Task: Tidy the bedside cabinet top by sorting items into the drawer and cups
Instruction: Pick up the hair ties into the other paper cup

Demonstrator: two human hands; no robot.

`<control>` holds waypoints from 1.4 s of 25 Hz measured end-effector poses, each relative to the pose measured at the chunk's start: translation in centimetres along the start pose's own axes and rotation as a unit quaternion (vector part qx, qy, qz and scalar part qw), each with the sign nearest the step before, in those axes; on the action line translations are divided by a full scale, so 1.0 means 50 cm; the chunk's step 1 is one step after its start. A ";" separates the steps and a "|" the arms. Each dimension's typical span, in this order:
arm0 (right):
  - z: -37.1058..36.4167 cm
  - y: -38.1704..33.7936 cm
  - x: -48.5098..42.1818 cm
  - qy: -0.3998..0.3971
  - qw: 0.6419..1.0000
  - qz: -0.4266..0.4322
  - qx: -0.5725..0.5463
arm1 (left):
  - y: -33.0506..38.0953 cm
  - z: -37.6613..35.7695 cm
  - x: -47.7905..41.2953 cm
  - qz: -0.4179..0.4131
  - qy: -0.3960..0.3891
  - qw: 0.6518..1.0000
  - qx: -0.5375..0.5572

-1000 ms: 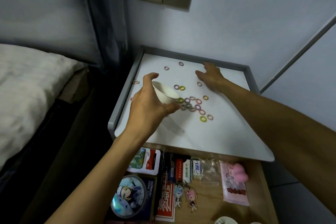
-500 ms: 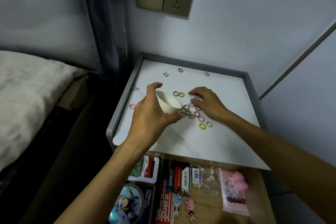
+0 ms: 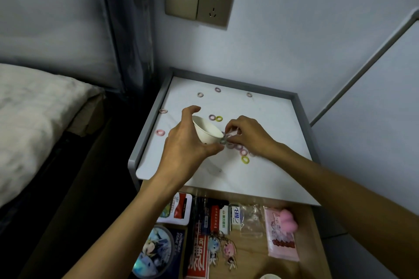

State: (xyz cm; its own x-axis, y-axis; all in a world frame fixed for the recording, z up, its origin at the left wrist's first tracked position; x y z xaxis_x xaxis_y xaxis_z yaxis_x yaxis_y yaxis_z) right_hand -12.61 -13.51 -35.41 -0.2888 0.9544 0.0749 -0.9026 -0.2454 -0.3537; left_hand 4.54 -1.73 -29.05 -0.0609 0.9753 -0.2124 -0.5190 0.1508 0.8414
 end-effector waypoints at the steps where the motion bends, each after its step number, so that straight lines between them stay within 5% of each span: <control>1: -0.003 -0.009 0.000 0.002 1.000 0.005 0.003 | 0.001 0.001 -0.001 -0.001 0.000 1.000 -0.001; 17: -0.019 -0.024 -0.034 -0.094 0.990 -0.052 0.092 | 0.000 -0.003 0.005 -0.003 -0.016 1.000 -0.007; 20: 0.025 -0.025 -0.034 -0.068 0.995 -0.075 0.011 | -0.003 -0.005 0.004 -0.001 -0.020 1.000 -0.005; 22: 0.073 -0.035 -0.023 -0.056 0.984 -0.090 -0.143 | -0.006 -0.008 0.005 0.002 -0.024 1.000 -0.010; 25: 0.133 -0.117 0.016 -0.076 0.956 -0.026 -0.283 | -0.012 -0.012 0.004 0.006 -0.024 1.000 -0.015; 30: 0.105 -0.252 0.098 -0.165 0.963 0.107 -0.185 | 0.000 -0.023 0.005 -0.004 -0.009 1.000 0.025; 35: 0.153 -0.166 0.091 -0.059 0.955 0.042 -0.288 | -0.005 -0.013 0.010 0.005 -0.003 1.000 0.020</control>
State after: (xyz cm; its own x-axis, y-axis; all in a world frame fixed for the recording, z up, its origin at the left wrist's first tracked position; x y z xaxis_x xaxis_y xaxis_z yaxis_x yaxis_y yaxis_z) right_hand -8.89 -8.42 -25.00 -0.4170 0.9014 0.1167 -0.5598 -0.1535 -0.8143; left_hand 4.07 -1.40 -29.68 -0.0598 0.9777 -0.2015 -0.4835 0.1482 0.8627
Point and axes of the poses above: each hand's wrist, its own x-axis away from the middle knuckle, its own z-axis out of the back of the hand, y = z × x, the point moved 9 cm from there along -x, towards the middle knuckle, and after that the axes turned 8 degrees about -z, right-handed, at the moved point
